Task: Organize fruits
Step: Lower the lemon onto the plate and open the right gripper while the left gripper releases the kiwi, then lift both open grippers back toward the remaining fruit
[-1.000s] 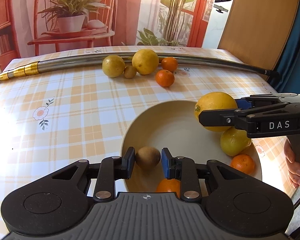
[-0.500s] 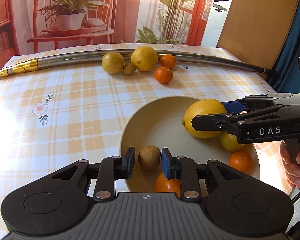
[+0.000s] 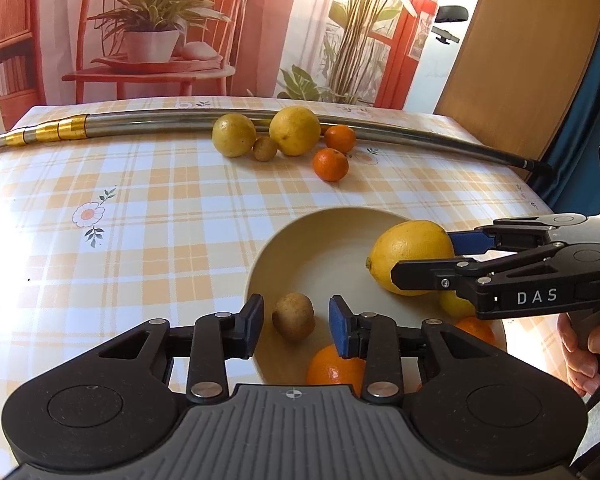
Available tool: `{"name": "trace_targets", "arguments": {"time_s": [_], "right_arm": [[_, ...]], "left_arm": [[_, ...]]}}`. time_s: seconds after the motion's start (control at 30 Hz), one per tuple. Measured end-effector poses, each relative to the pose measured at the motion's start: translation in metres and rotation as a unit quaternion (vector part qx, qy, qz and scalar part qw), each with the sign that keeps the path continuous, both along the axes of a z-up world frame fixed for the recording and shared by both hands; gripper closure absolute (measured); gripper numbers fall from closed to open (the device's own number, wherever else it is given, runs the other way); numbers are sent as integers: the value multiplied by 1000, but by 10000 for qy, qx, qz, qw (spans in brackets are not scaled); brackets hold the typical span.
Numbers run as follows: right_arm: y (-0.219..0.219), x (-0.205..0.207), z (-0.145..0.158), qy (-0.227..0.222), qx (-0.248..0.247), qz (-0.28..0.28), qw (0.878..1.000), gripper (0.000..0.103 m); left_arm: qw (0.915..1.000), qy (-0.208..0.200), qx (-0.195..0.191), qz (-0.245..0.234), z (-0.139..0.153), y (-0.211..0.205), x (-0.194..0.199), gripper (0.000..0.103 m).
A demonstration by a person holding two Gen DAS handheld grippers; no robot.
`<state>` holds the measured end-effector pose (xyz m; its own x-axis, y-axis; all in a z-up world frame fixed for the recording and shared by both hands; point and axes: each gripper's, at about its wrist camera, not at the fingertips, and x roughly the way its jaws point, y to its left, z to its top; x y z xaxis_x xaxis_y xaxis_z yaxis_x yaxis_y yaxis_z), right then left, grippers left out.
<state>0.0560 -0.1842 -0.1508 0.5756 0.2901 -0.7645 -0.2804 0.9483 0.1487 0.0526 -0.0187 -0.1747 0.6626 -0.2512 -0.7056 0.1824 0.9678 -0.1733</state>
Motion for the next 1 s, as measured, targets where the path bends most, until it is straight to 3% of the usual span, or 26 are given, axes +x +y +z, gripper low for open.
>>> {"name": "trace_targets", "arguments": {"time_s": [0.27,0.37,0.43,0.63,1.0], "right_arm": [[-1,-8,3,-14,-193,-62,9998,51],[-1,-10,4,-9,-273,-100,9996,51],[-1,-9,4,-8,-317,-121,9994,51],[2,-11,7,-84,-446,-88,9989,50],[-1,-11,32,-676,-675,-183,9953,45]], "left_arm": [[9999,-87,-121,60,4,3,-4,62],[9998,-150,-139,52,6,3,-6,56],[9997,-192,-34,117,7,3,-7,42],[9992,-230,-125,290,10,10,-10,41],[9973,-328,-219,625,18,24,-11,32]]}}
